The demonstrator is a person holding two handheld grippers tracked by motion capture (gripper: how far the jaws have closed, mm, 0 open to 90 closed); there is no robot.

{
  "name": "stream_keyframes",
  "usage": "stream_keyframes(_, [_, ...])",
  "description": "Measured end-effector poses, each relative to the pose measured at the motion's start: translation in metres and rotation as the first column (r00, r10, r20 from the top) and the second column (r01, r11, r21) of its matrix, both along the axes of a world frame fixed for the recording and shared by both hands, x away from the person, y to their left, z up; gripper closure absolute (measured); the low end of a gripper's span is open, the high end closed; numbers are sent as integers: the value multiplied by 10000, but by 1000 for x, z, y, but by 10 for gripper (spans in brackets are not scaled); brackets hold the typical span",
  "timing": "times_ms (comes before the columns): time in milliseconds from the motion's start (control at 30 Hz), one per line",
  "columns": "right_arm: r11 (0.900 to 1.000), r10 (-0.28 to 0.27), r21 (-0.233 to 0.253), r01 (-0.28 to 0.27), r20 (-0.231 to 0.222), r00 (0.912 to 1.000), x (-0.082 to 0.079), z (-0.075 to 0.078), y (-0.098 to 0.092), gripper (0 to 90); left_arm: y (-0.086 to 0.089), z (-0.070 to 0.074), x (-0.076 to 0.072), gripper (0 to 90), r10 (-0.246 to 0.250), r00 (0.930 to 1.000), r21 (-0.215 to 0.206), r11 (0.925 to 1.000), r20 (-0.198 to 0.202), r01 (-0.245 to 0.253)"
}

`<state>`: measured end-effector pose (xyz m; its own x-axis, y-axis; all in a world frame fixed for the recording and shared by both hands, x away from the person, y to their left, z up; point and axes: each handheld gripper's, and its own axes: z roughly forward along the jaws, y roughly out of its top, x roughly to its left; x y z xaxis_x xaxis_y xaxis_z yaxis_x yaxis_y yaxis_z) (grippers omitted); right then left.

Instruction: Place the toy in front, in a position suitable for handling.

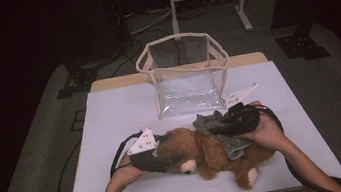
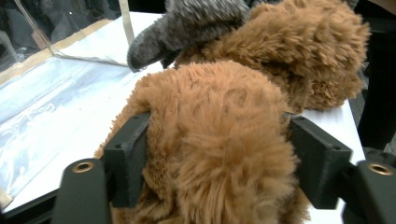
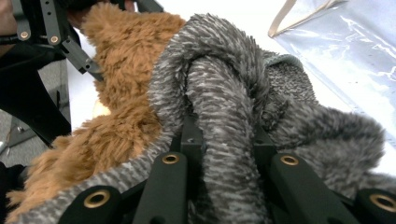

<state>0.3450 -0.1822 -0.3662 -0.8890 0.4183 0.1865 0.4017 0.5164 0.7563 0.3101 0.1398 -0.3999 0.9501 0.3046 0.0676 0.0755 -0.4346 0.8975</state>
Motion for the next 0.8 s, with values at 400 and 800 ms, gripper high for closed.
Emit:
stream_keyframes(400, [9998,166,-76,-163,451,9988,-25,-6,6,754,1,20,-1,442,185,9998,-447,9988,105,-180])
stream_keyframes(800, [9994,-285,229,275,457,9985,-31,6,-20,739,-3,2,0,531,119,9991,-558,9983,-399,-141])
